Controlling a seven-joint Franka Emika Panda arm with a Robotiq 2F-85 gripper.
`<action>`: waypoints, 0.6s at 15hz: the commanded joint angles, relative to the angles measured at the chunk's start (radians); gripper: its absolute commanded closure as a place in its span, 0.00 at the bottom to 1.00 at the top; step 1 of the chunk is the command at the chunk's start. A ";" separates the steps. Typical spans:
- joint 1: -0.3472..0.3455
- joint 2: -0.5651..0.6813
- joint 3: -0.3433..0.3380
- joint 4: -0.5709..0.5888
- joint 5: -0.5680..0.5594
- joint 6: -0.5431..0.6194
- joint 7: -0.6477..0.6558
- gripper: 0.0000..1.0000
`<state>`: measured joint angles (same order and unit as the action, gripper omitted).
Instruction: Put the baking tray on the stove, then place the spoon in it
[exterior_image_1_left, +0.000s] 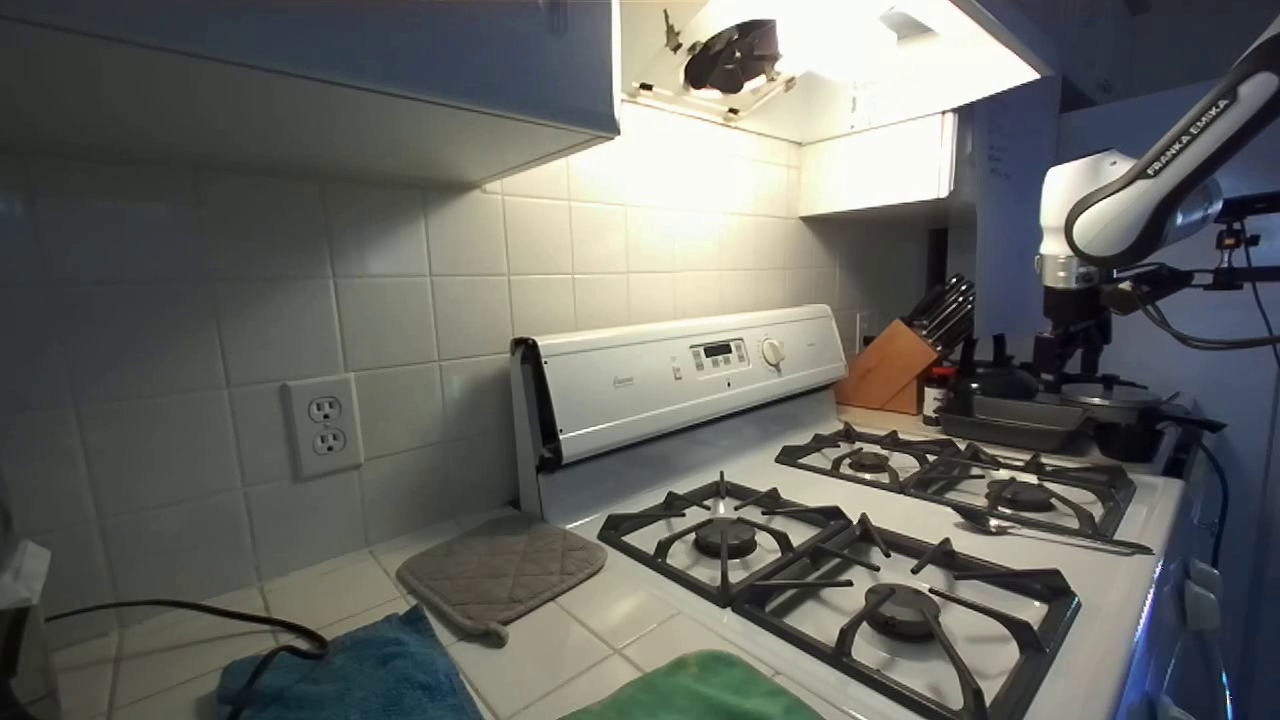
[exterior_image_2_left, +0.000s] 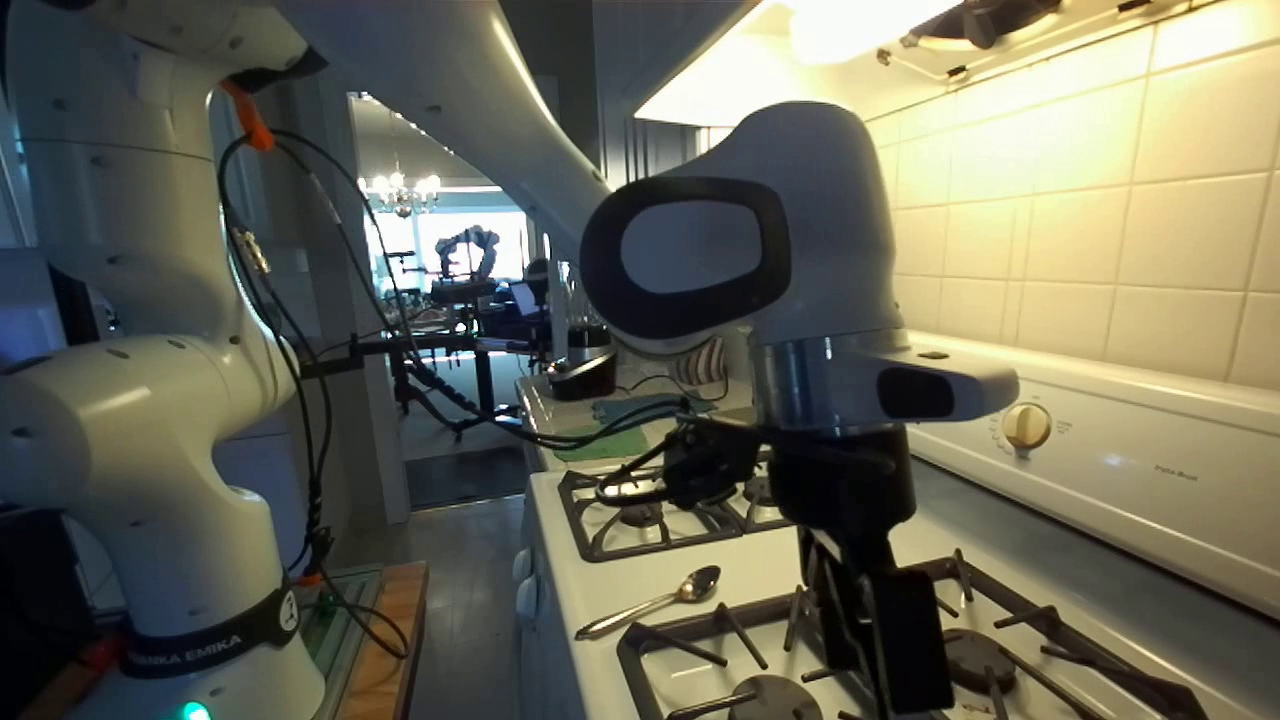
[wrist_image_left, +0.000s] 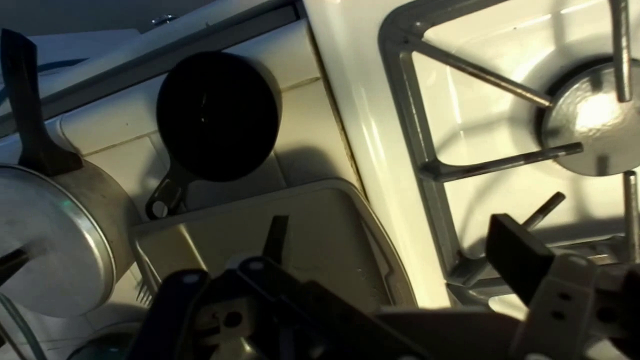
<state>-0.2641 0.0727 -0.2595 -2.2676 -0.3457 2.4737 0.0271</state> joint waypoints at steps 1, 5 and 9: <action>0.006 0.056 -0.016 0.069 -0.015 -0.026 0.048 0.00; 0.006 0.044 -0.017 0.050 0.002 -0.006 0.019 0.00; 0.008 0.063 -0.015 0.062 0.010 -0.006 0.032 0.00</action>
<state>-0.2629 0.1174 -0.2716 -2.2198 -0.3456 2.4699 0.0502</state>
